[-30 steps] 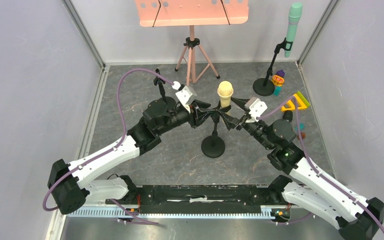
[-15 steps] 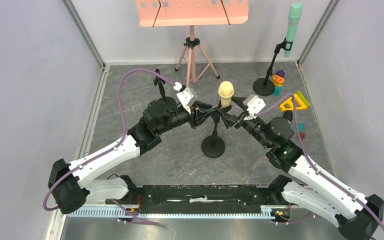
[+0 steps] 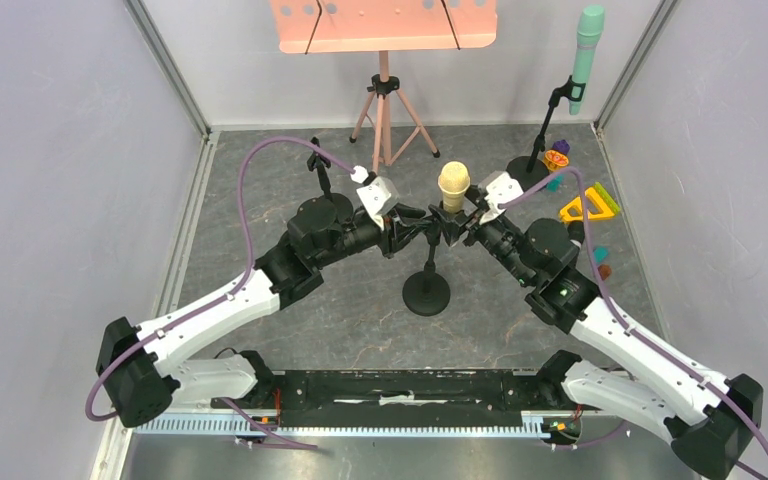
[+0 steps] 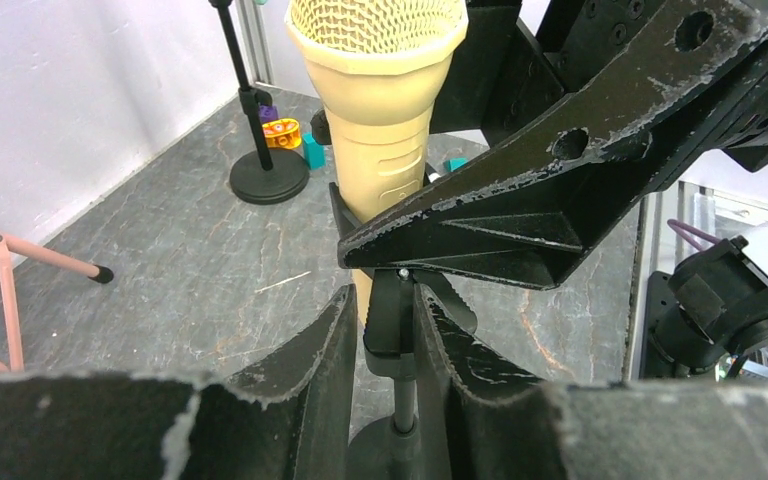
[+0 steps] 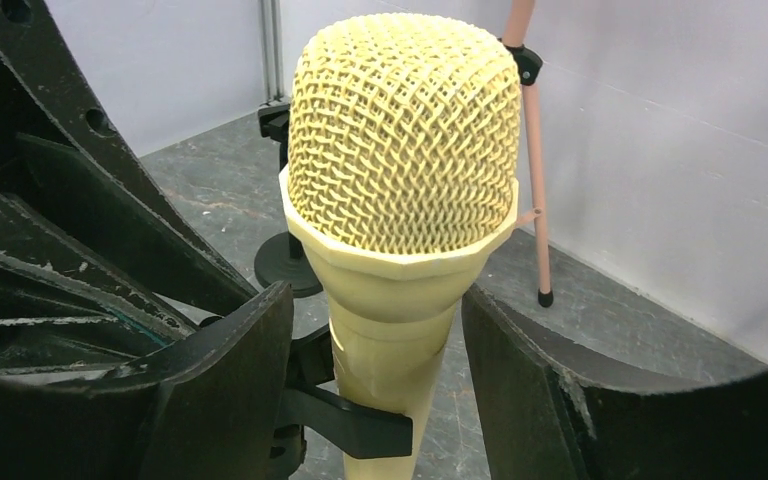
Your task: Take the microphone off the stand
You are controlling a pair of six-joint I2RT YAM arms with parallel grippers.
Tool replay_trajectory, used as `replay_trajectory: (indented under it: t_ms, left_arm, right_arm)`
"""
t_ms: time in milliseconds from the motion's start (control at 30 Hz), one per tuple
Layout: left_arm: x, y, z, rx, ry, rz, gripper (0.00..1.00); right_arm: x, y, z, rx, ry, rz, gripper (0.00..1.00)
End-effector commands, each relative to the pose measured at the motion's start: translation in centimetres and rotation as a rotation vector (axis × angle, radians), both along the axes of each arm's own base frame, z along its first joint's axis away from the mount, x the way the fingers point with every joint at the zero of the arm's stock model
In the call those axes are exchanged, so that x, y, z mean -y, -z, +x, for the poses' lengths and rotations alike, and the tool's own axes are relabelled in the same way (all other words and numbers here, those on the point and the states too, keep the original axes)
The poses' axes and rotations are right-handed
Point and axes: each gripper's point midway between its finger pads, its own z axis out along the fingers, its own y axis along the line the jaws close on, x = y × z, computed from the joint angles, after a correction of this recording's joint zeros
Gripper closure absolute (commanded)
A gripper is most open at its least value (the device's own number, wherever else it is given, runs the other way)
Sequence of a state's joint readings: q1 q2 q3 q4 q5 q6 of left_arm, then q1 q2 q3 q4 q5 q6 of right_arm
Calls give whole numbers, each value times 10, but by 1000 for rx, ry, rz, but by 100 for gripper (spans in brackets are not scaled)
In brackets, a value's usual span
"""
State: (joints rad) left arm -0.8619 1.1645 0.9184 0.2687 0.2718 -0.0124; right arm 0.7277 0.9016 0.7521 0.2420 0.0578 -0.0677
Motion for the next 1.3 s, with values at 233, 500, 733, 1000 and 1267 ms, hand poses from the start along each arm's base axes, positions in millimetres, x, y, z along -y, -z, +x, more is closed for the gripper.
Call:
replay_trajectory:
  t_ms: [233, 500, 733, 1000, 1267]
  left_arm:
    - [-5, 99, -26, -193, 75, 265, 70]
    - [-9, 107, -26, -205, 52, 276, 70]
    - [-7, 123, -25, -245, 61, 319, 70]
    - [-9, 130, -27, -250, 58, 328, 71]
    - [-2, 102, -21, -244, 30, 225, 42]
  right_arm:
    - [8, 158, -38, -326, -104, -389, 32]
    - [-1, 164, -39, -334, -95, -372, 31]
    - [2, 181, -38, -380, -75, -405, 31]
    - [7, 197, -47, -402, -71, -377, 30]
    - [-8, 134, -27, -320, -22, -180, 25]
